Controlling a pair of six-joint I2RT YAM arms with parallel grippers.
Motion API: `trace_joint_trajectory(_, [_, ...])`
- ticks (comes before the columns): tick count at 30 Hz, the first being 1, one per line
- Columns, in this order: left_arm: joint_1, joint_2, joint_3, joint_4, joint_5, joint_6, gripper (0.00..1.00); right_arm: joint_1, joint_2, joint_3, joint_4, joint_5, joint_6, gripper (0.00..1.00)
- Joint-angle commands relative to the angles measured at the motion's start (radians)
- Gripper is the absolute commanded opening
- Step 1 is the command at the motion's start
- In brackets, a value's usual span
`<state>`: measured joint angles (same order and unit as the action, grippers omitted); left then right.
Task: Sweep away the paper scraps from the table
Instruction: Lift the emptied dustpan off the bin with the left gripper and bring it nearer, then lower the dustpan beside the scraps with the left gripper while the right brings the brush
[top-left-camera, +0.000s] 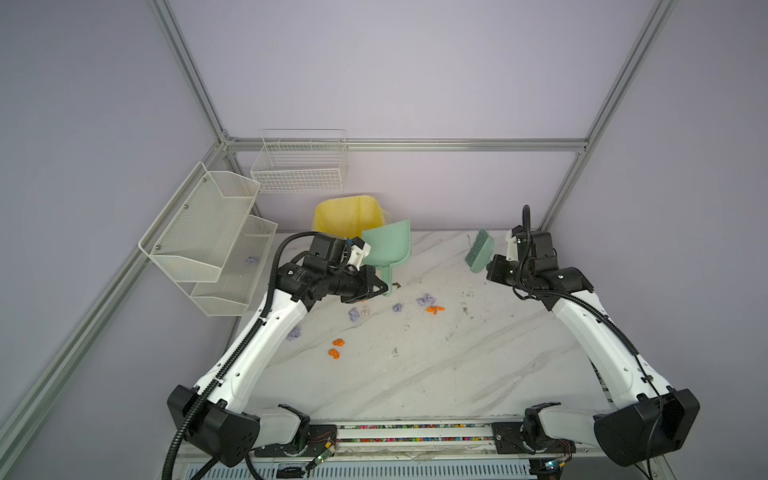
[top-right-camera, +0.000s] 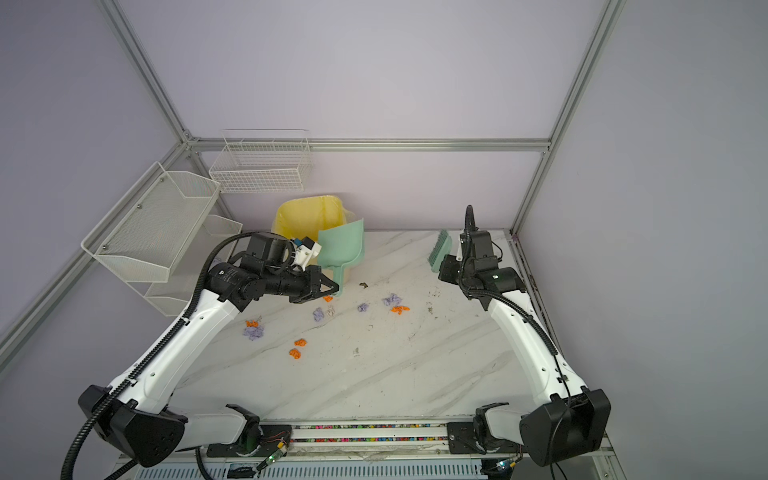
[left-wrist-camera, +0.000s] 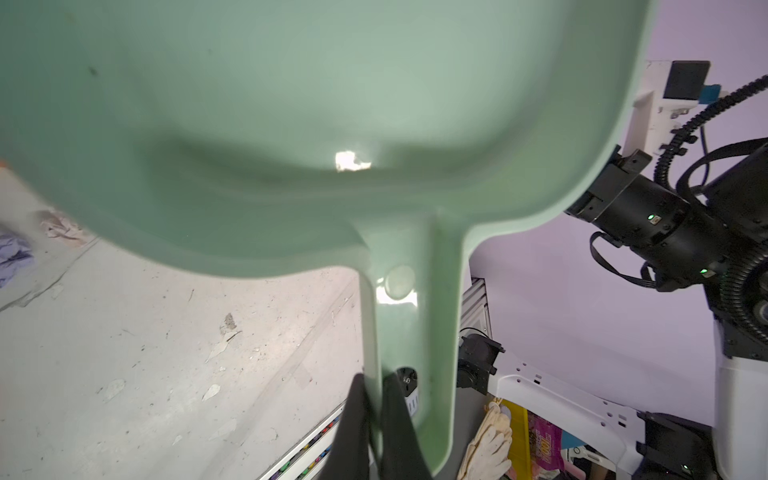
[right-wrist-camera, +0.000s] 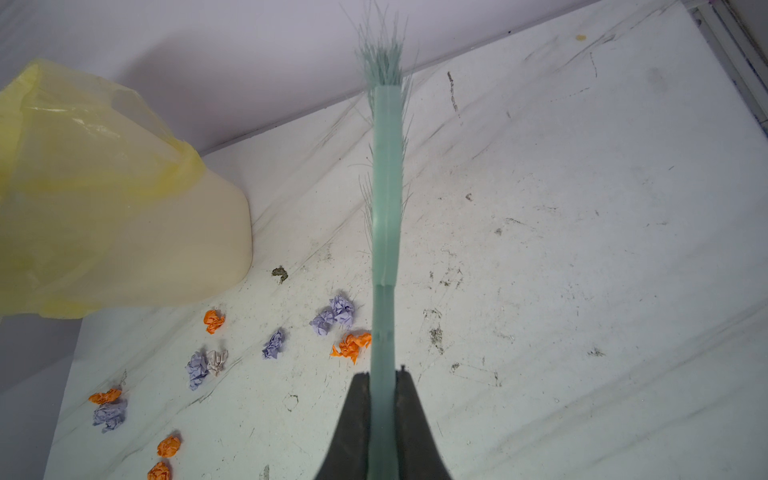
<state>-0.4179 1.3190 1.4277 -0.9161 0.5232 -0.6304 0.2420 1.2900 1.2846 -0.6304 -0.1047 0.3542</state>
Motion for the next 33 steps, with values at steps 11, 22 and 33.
trace_joint_trajectory(11, [-0.047,-0.108,-0.220,-0.040,-0.227,0.031,0.00,0.125,0.003,-0.058,0.126,-0.119,0.108,0.00])
trace_joint_trajectory(22, [-0.046,-0.106,-0.323,-0.083,-0.385,0.060,0.00,0.388,0.050,-0.146,0.348,-0.083,0.304,0.00])
trace_joint_trajectory(33, [-0.042,-0.068,-0.375,-0.083,-0.395,0.051,0.00,0.474,0.165,-0.152,0.377,-0.066,0.330,0.00])
